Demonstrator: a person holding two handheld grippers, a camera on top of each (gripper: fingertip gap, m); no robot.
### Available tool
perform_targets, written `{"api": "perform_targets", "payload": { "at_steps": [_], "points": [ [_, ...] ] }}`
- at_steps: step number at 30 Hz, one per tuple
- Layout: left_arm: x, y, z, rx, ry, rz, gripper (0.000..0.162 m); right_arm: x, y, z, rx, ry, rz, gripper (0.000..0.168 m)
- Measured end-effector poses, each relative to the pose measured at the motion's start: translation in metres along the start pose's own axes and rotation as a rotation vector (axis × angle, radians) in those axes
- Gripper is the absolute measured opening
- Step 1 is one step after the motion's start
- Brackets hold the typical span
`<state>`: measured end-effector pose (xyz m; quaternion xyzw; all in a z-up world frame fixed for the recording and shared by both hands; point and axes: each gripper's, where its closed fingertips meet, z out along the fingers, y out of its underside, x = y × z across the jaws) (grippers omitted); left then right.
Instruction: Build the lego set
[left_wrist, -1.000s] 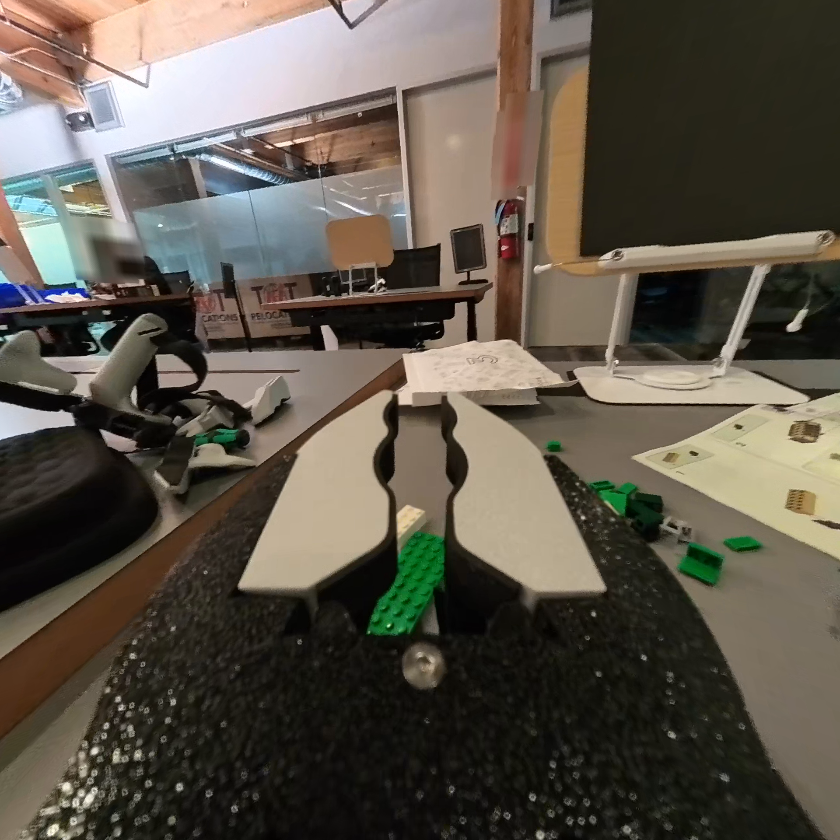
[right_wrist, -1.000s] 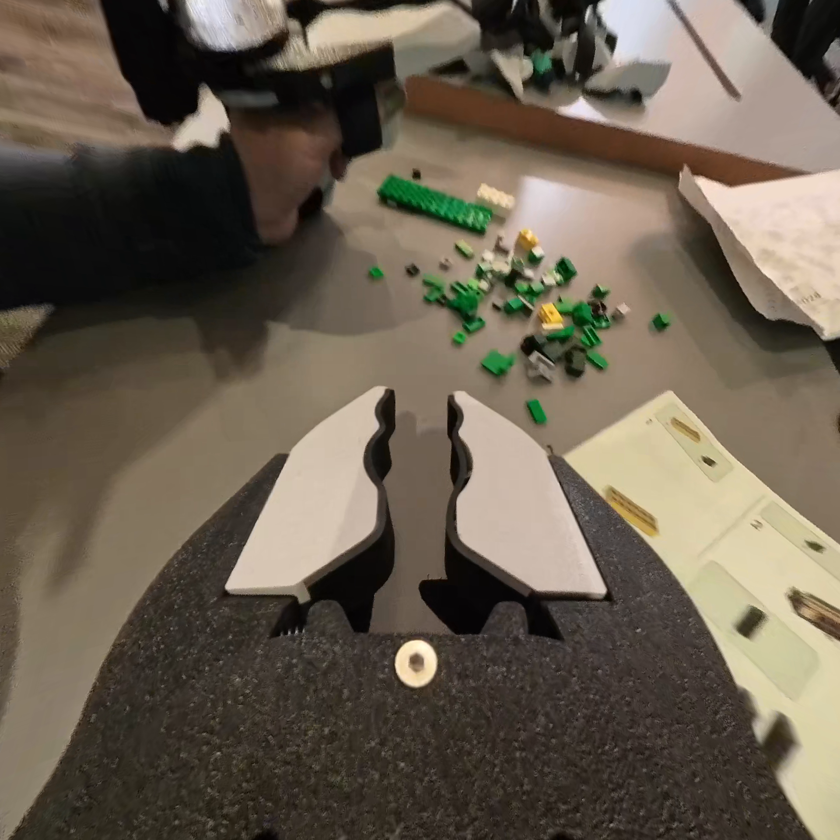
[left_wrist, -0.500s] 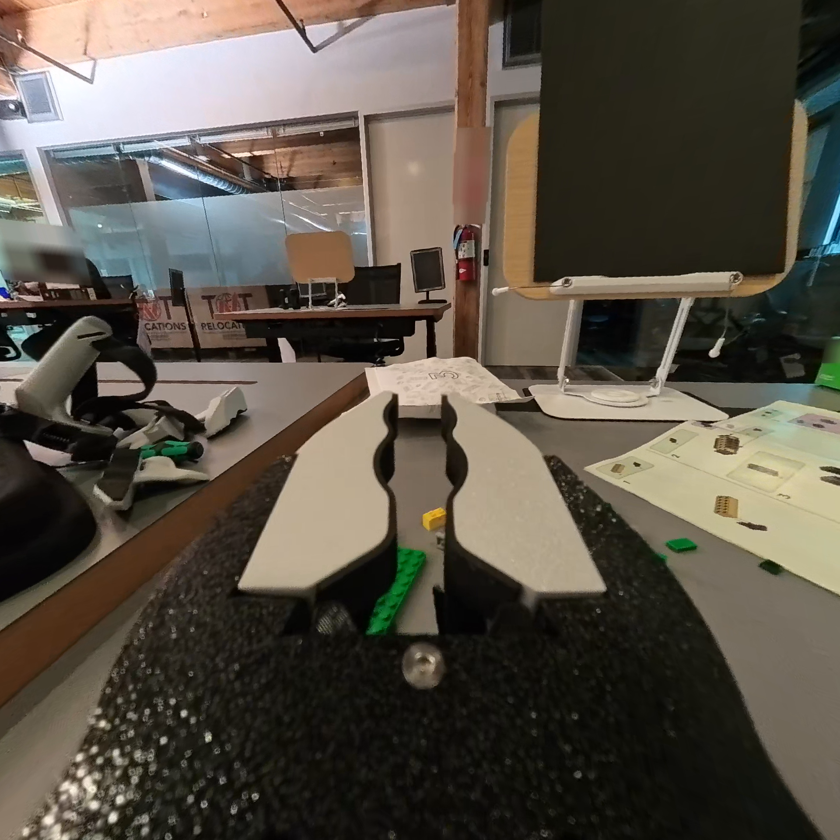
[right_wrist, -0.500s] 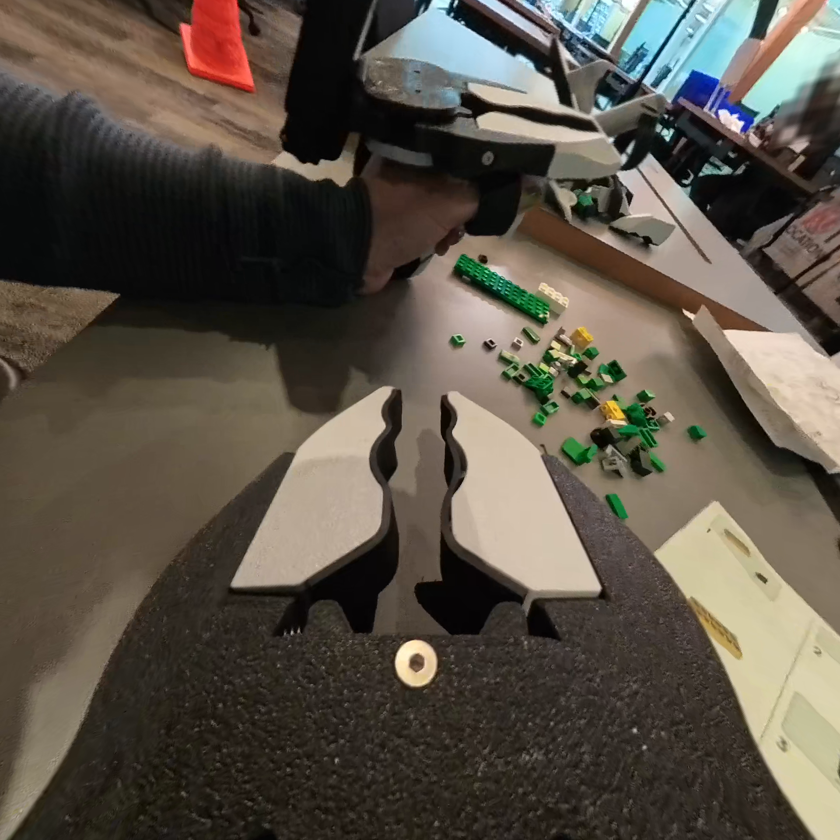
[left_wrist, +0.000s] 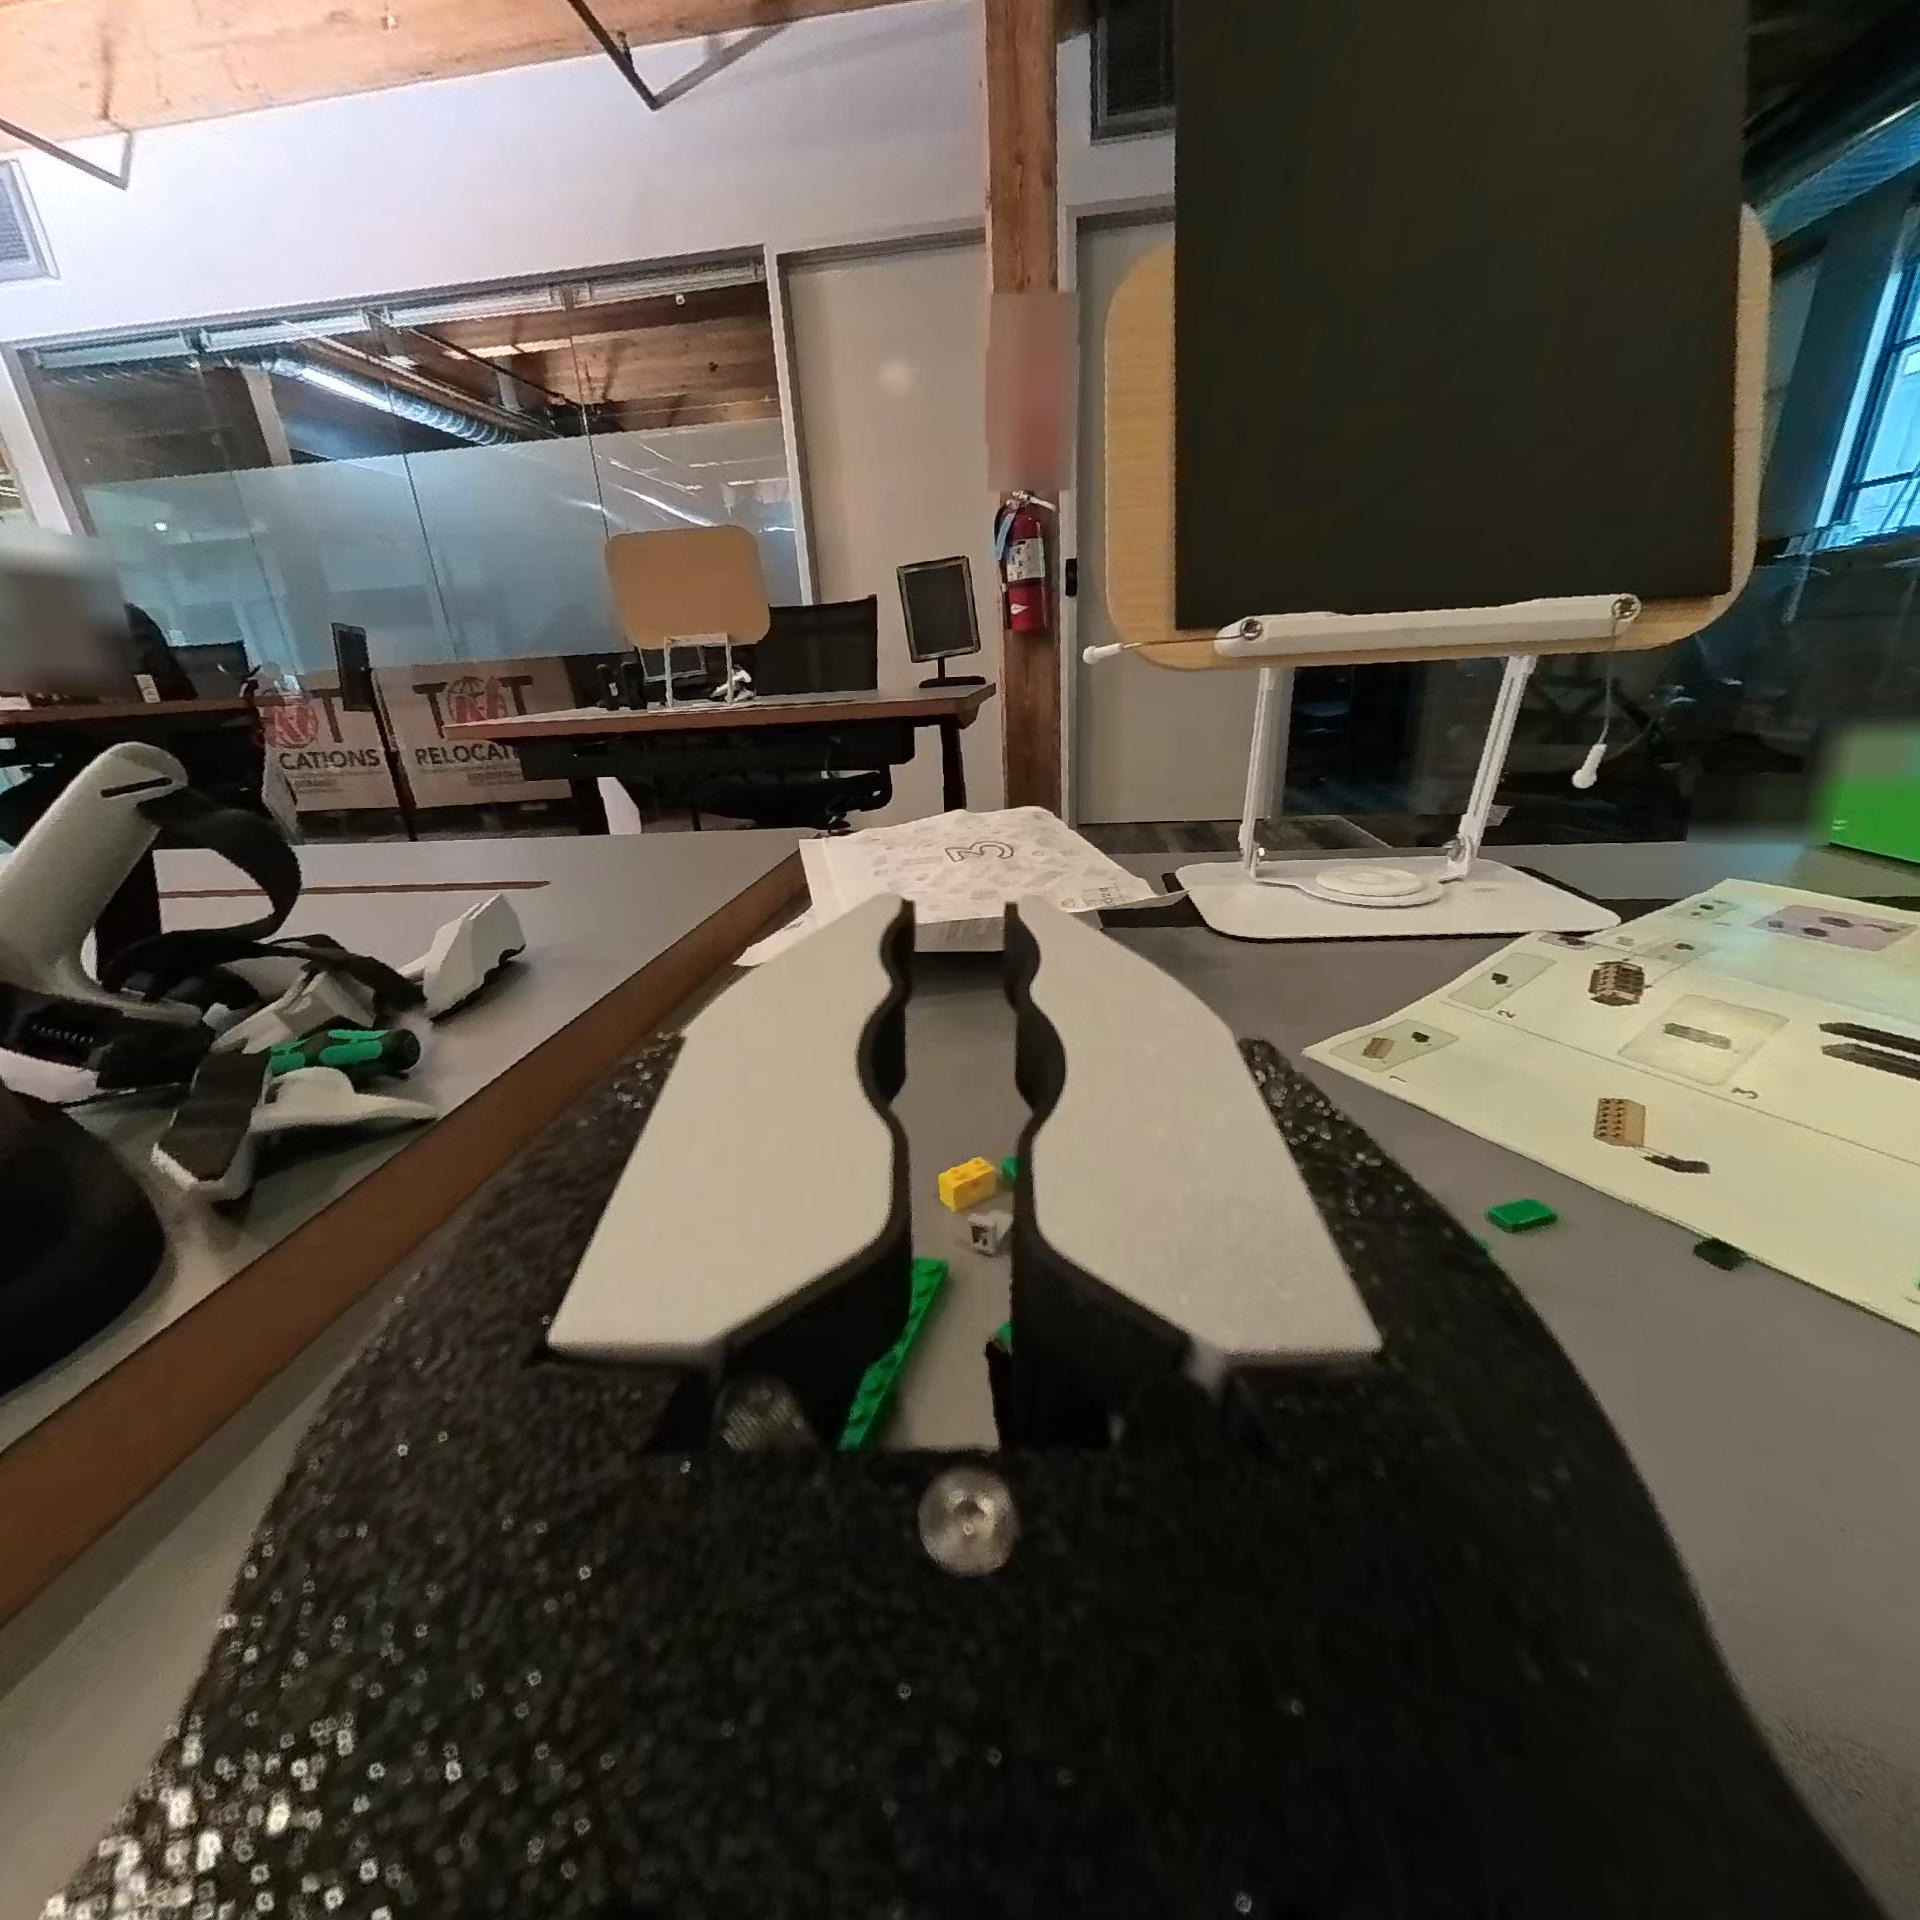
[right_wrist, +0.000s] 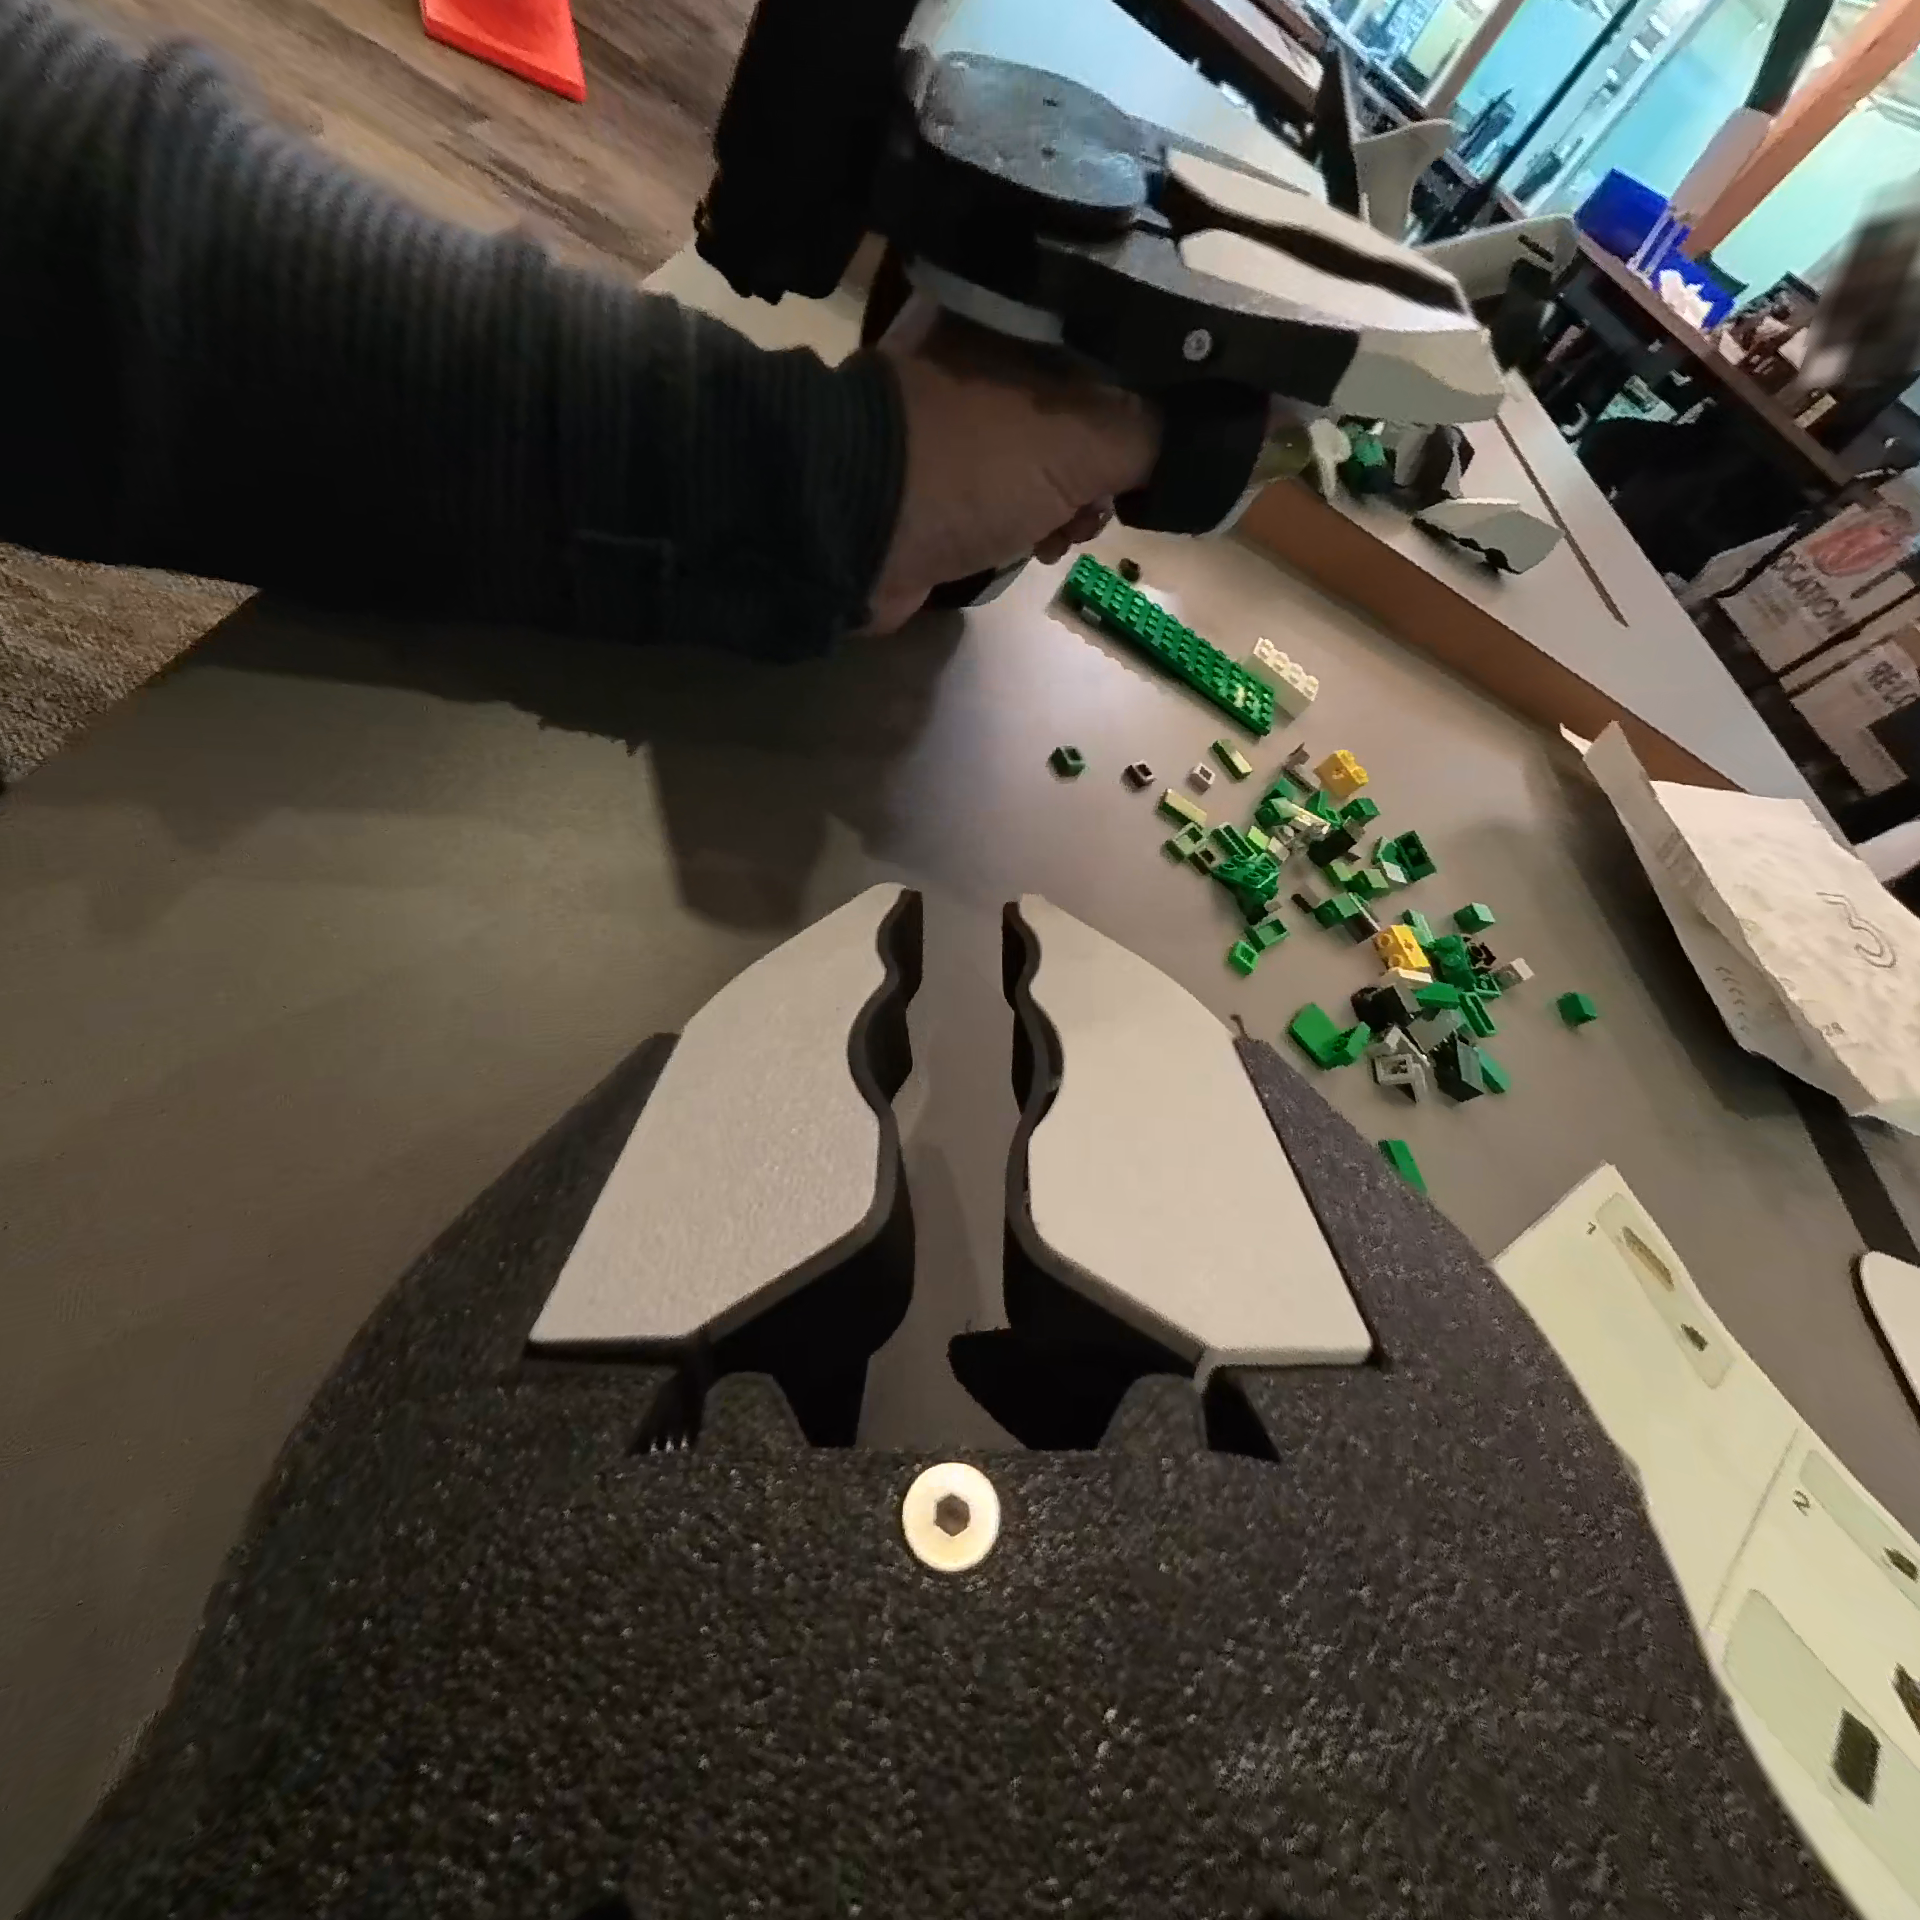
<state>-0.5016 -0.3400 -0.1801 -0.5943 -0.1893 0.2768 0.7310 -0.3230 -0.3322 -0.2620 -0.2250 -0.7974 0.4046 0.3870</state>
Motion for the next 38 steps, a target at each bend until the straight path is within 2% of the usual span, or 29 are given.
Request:
{"api": "perform_targets", "payload": {
  "at_steps": [16, 32, 38],
  "points": [
    [0.010, 0.009, 0.008, -0.055, 0.023, 0.083, 0.013, 0.029, -0.008, -0.017, 0.166, -0.007, 0.320, 0.013],
    [0.009, 0.008, 0.009, -0.054, 0.022, 0.081, 0.010, 0.026, -0.009, -0.015, 0.157, -0.014, 0.292, 0.011],
    [-0.019, -0.007, -0.005, 0.062, -0.110, -0.020, 0.008, 0.026, -0.008, -0.015, 0.155, -0.016, 0.298, 0.011]
  ]
}}
